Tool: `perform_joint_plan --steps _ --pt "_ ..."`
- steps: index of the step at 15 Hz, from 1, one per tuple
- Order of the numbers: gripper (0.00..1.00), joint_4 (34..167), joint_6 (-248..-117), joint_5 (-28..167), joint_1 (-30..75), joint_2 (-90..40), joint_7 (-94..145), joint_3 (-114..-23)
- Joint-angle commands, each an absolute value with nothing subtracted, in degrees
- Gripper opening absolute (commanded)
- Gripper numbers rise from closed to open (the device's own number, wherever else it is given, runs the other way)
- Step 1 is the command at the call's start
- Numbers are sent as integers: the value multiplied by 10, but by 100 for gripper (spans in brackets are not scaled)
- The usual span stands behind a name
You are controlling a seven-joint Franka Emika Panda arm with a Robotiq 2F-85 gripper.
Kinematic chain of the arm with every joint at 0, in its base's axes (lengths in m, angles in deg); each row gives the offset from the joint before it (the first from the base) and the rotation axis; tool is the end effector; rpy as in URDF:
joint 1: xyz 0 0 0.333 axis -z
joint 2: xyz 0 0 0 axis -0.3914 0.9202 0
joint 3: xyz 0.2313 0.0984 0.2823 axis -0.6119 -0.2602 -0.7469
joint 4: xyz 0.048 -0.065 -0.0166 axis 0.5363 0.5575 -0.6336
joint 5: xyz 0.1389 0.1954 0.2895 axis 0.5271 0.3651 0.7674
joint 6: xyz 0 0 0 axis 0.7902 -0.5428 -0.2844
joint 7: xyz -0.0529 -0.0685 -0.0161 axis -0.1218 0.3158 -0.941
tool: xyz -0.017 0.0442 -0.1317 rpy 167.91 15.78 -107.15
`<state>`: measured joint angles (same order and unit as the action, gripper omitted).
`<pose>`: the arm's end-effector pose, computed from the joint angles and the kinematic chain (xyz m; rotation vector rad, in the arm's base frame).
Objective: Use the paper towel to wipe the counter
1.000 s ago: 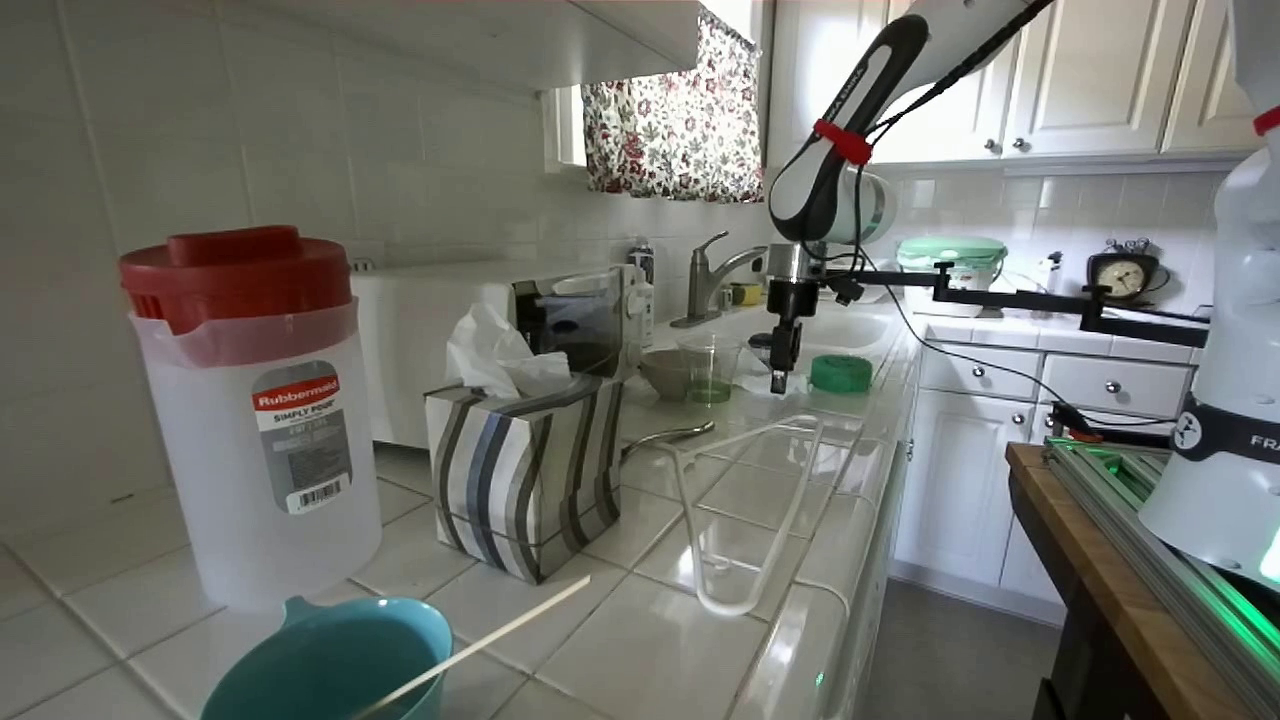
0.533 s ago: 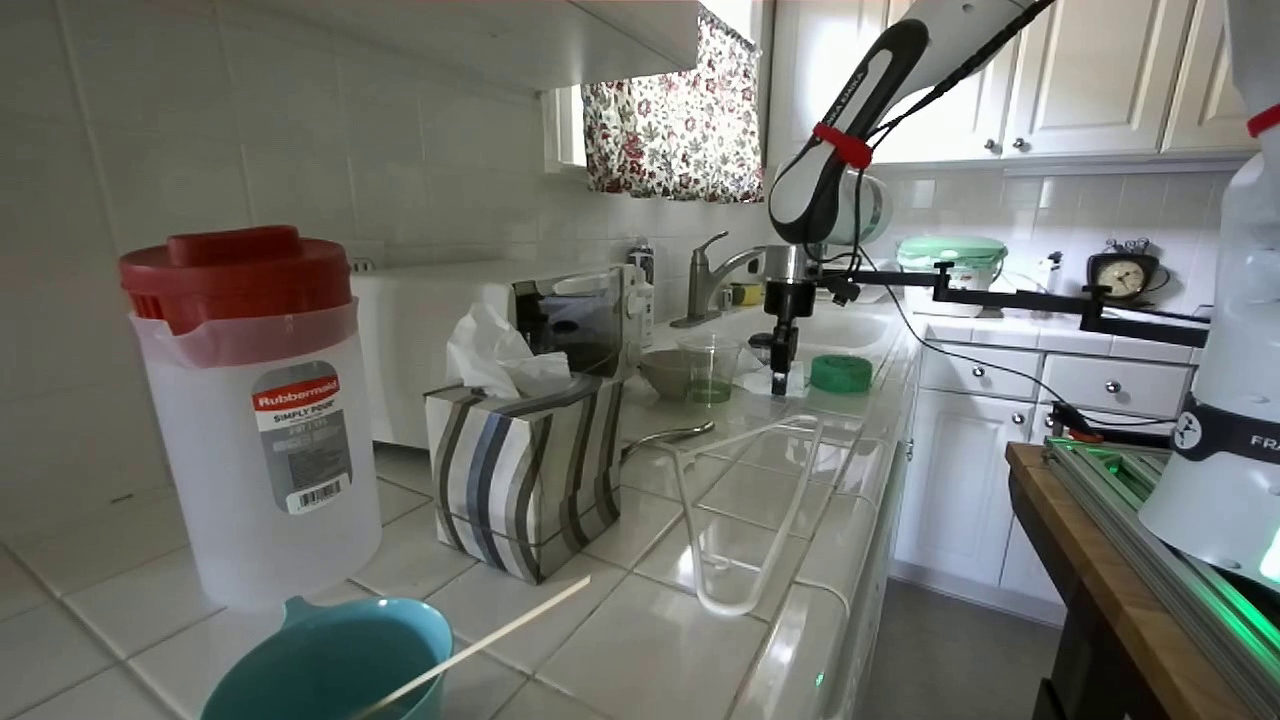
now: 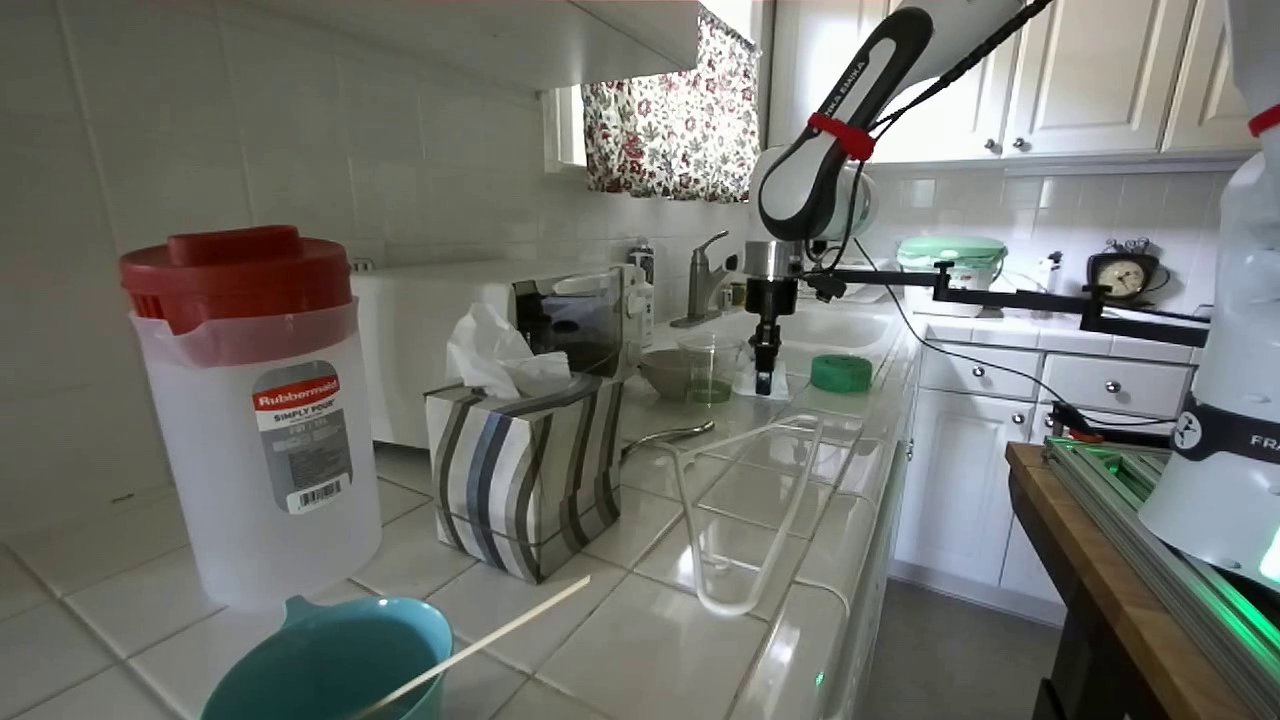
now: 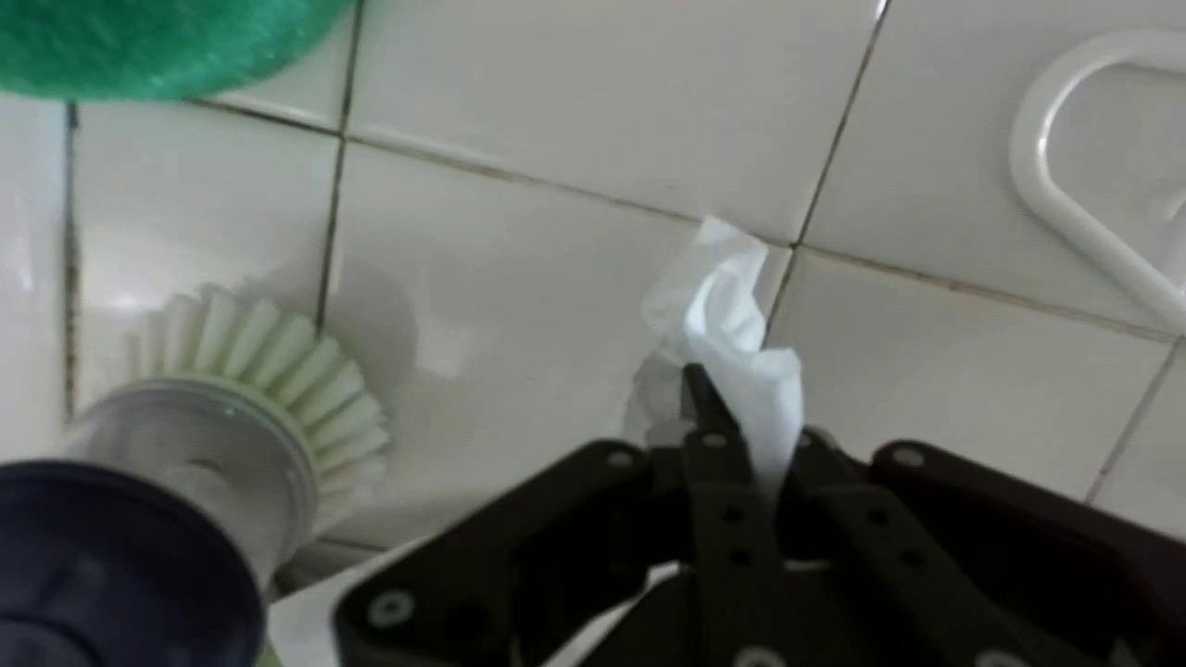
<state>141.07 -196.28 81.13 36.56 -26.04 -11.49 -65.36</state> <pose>0.4949 -0.1853 0.2639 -3.0961 -0.1203 -0.0258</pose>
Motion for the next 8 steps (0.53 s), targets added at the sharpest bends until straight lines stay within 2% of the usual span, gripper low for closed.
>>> perform_joint_plan --steps 1,8 --pt "0 1405 -1924 775 363 -270 -91 -662" --pt "0 1416 -1854 720 337 -296 -67 -669"
